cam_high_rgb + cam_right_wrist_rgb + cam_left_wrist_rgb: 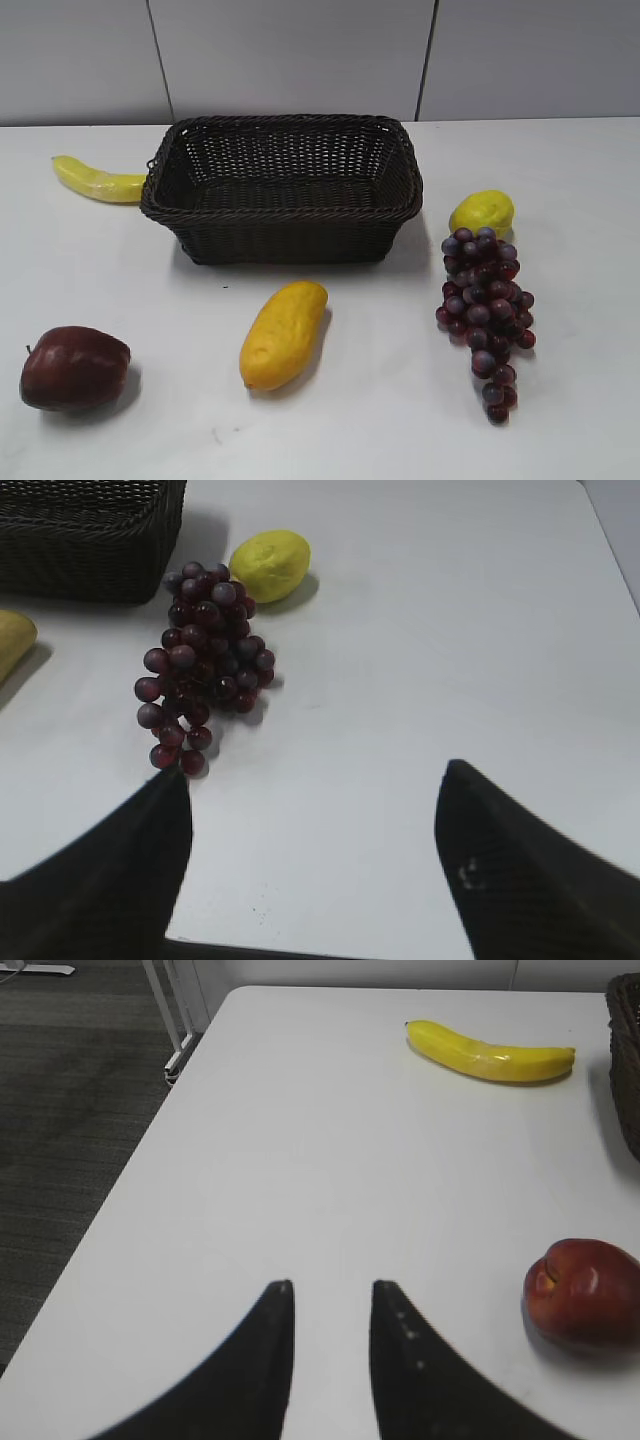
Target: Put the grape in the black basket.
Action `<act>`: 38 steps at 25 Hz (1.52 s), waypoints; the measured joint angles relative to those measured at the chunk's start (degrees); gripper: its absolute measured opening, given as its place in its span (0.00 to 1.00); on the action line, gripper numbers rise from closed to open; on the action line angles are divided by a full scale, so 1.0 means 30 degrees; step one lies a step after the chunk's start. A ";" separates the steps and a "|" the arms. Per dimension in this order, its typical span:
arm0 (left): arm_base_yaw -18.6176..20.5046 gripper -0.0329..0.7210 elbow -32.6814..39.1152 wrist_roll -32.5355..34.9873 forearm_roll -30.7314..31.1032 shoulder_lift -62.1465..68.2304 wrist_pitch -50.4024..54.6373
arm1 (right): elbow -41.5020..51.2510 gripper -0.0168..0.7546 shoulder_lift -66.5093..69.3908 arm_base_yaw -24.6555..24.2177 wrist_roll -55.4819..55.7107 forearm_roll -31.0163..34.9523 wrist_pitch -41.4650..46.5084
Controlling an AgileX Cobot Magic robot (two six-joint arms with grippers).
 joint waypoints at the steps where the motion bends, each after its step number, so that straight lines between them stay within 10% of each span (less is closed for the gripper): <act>1: 0.0000 0.36 0.0000 0.0000 0.0000 0.0000 0.0000 | 0.0000 0.76 0.0000 0.0000 0.0000 0.0000 0.0000; 14: 0.0000 0.36 0.0000 0.0000 0.0000 0.0000 0.0000 | -0.0047 0.76 0.0438 0.0000 0.0014 0.0000 -0.0022; 38: 0.0000 0.36 0.0000 0.0000 0.0000 0.0000 0.0000 | -0.2340 0.69 1.6467 0.0000 -0.0468 0.3257 -0.2949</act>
